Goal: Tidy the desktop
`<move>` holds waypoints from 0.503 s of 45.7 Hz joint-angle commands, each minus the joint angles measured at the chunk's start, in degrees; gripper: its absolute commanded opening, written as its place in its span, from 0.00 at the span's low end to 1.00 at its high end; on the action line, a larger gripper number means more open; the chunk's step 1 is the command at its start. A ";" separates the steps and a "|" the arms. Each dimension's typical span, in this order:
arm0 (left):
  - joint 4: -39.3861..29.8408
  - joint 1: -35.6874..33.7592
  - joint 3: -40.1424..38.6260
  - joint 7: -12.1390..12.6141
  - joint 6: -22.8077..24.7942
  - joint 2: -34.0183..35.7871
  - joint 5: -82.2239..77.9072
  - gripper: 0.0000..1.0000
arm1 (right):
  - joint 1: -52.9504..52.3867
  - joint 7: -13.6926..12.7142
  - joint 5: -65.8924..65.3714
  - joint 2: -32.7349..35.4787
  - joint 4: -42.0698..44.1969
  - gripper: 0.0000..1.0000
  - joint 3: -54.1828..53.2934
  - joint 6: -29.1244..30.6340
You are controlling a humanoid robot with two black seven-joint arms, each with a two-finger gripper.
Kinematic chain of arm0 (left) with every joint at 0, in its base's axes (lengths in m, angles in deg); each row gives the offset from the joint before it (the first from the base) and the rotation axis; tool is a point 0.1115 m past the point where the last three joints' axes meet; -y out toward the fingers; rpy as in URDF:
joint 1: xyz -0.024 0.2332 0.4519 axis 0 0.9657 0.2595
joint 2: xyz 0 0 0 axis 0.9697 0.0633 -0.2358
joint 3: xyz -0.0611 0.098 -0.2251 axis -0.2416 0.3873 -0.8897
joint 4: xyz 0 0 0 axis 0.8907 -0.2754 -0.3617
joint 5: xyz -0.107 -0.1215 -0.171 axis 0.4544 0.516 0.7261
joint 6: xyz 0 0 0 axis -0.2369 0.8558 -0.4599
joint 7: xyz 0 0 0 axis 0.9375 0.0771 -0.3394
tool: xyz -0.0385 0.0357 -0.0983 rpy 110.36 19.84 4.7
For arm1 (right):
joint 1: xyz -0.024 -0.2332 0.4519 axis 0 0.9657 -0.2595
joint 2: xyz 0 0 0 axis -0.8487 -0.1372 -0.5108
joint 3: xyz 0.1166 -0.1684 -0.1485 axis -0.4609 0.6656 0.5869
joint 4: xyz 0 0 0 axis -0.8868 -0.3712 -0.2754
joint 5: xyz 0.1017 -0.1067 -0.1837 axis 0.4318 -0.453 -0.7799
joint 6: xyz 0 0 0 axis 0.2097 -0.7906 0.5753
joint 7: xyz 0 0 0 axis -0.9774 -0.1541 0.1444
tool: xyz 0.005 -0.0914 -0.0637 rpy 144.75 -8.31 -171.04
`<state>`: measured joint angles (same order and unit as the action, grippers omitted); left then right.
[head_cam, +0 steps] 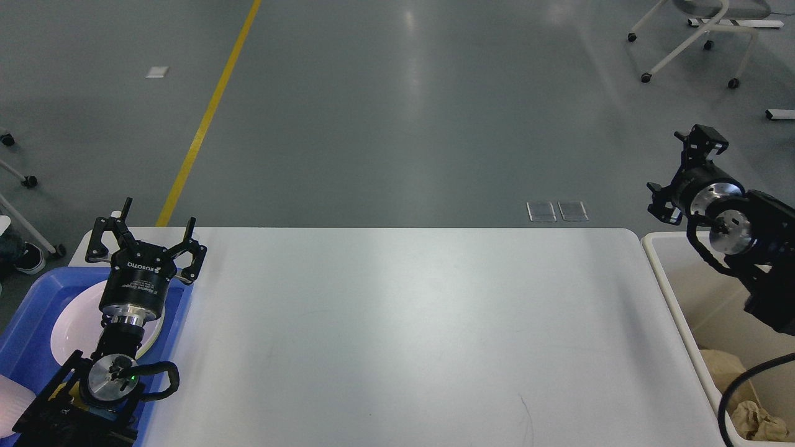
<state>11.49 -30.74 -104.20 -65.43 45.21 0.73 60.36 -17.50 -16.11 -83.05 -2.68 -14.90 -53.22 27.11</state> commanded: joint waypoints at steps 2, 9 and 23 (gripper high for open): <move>0.00 0.00 0.00 -0.02 -0.02 0.00 0.00 0.96 | 9.69 2.79 -0.86 -1.74 -8.92 1.00 -19.42 3.49; 0.00 0.00 0.00 0.07 -0.02 0.00 0.00 0.96 | 18.23 7.00 -5.69 -3.32 -13.68 1.00 -26.65 11.75; 0.00 0.00 0.00 0.07 -0.02 0.00 0.00 0.96 | 29.92 26.53 -11.15 -8.68 -13.51 1.00 -27.62 18.95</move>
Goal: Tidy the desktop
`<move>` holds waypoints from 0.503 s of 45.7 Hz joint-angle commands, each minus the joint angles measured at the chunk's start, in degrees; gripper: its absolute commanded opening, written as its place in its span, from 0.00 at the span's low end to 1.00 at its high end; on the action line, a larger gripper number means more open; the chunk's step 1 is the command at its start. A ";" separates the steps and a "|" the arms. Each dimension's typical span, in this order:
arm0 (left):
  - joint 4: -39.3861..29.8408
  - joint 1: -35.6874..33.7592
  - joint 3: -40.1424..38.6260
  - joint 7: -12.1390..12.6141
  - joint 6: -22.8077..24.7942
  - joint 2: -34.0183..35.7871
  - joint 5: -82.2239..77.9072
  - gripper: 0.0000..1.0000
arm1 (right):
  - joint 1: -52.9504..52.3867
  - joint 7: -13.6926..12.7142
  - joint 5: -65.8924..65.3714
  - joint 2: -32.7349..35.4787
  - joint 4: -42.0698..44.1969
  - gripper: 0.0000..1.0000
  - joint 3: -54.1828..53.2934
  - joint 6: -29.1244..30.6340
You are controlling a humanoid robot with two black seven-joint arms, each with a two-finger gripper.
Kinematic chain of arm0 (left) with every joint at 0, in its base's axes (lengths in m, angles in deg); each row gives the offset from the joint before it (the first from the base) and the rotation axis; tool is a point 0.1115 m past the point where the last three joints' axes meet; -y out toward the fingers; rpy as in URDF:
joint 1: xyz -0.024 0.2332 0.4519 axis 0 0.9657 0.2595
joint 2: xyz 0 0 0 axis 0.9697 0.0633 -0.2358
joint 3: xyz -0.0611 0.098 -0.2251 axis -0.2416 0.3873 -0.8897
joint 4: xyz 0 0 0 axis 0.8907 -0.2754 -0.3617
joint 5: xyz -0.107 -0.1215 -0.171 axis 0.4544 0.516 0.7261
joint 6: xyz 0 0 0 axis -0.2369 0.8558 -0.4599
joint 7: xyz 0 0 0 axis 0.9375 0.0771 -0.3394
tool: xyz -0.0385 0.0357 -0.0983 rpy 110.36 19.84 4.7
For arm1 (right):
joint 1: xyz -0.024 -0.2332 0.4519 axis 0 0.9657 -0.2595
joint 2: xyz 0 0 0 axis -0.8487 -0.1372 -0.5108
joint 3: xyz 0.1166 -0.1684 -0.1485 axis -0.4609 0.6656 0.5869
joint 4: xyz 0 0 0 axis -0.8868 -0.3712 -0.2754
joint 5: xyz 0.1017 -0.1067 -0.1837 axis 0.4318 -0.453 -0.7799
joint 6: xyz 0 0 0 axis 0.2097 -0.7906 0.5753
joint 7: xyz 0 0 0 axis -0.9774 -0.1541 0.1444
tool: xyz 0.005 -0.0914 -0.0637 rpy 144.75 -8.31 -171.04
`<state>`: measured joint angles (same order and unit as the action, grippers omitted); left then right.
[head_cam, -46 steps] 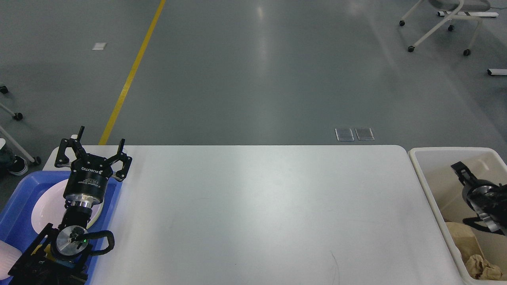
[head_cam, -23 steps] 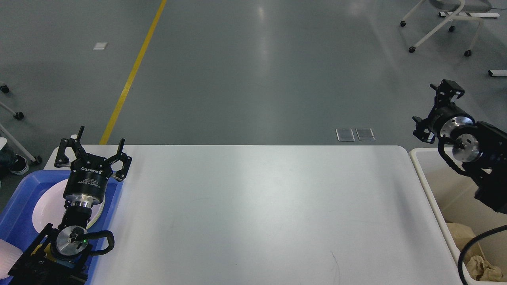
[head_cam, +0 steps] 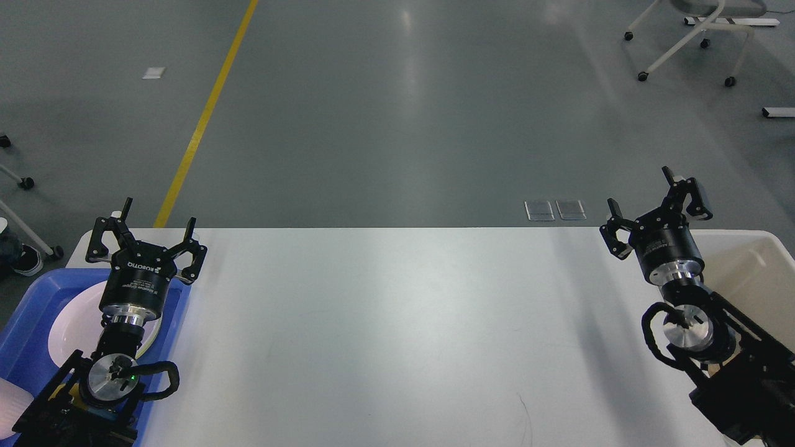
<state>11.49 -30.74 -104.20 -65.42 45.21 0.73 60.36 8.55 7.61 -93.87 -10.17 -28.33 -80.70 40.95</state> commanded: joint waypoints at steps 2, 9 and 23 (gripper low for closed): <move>0.00 0.00 0.00 -0.02 -0.02 0.00 0.00 0.96 | 4.39 2.72 -0.42 -1.63 0.19 1.00 -0.05 6.61; 0.00 0.00 0.00 -0.02 -0.02 0.00 0.00 0.96 | 4.30 2.64 -0.51 -1.90 0.98 1.00 0.30 5.04; 0.00 0.00 0.00 -0.02 -0.02 0.00 0.00 0.96 | 5.45 2.64 -0.07 -2.16 1.33 1.00 0.92 5.39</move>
<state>11.49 -30.74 -104.20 -65.42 45.21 0.73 60.36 13.97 10.24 -94.02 -12.21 -26.37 -79.62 46.23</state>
